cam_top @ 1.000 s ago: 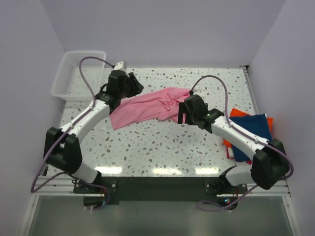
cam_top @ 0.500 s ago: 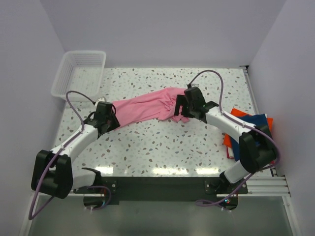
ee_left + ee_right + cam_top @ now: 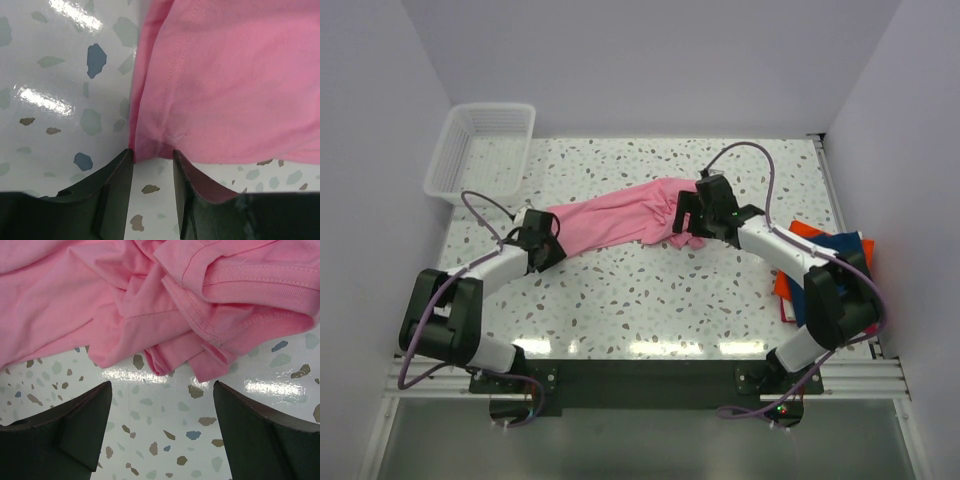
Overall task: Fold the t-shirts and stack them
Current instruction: Flatten the tshirt out
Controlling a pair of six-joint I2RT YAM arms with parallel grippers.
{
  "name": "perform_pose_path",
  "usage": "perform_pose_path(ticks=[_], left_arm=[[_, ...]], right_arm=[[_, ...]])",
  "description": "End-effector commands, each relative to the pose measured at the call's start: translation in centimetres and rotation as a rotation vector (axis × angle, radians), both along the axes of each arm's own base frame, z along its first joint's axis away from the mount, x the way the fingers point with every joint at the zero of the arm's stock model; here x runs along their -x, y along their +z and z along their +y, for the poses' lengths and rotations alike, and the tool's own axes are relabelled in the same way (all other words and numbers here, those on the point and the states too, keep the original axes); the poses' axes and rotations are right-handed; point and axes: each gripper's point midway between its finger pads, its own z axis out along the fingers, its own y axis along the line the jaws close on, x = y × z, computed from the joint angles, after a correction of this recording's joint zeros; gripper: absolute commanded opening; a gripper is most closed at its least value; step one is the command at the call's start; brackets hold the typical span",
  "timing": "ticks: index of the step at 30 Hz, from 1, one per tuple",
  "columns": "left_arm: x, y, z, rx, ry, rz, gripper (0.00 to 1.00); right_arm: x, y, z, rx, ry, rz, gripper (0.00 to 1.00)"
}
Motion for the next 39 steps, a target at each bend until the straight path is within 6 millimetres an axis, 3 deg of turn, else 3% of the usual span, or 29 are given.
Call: perform_pose_path(ticks=[1, 7, 12, 20, 27, 28, 31, 34, 35, 39], left_arm=[[-1.0, -1.0, 0.2, 0.027, 0.07, -0.022, 0.42], [-1.3, -0.3, 1.1, -0.009, 0.111, -0.042, 0.35], [-1.5, 0.9, 1.2, -0.017, 0.1, -0.052, 0.0], [-1.2, 4.4, 2.1, -0.038, 0.097, -0.114, 0.0], [-1.0, 6.9, 2.7, -0.048, 0.073, -0.166, 0.0], [-1.1, 7.3, 2.7, -0.048, 0.073, -0.175, 0.0], [-1.2, 8.1, 2.7, -0.052, 0.058, -0.185, 0.0], [-1.7, 9.3, 2.8, -0.058, 0.049, -0.205, 0.0], [-2.0, 10.1, 3.0, -0.064, 0.045, -0.222, 0.0], [-3.1, 12.8, 3.7, -0.076, 0.04, -0.27, 0.0]], right_arm=[[-1.3, 0.9, 1.1, -0.047, 0.008, -0.031, 0.85], [-1.4, 0.9, 1.0, -0.042, 0.006, -0.033, 0.85], [-2.6, 1.2, 0.2, -0.037, -0.033, -0.044, 0.85], [-5.6, 1.0, -1.6, -0.032, -0.128, -0.035, 0.84], [-7.1, -0.9, -4.2, 0.074, -0.22, -0.03, 0.82], [-7.4, -2.0, -4.5, 0.089, -0.228, -0.008, 0.81], [-8.5, -2.9, -4.9, 0.125, -0.232, 0.022, 0.72], [-9.4, -2.5, -6.0, 0.142, -0.257, 0.023, 0.44], [-9.7, -2.1, -6.4, 0.137, -0.266, 0.015, 0.28], [-10.5, 0.8, -8.8, 0.123, -0.315, -0.018, 0.03]])
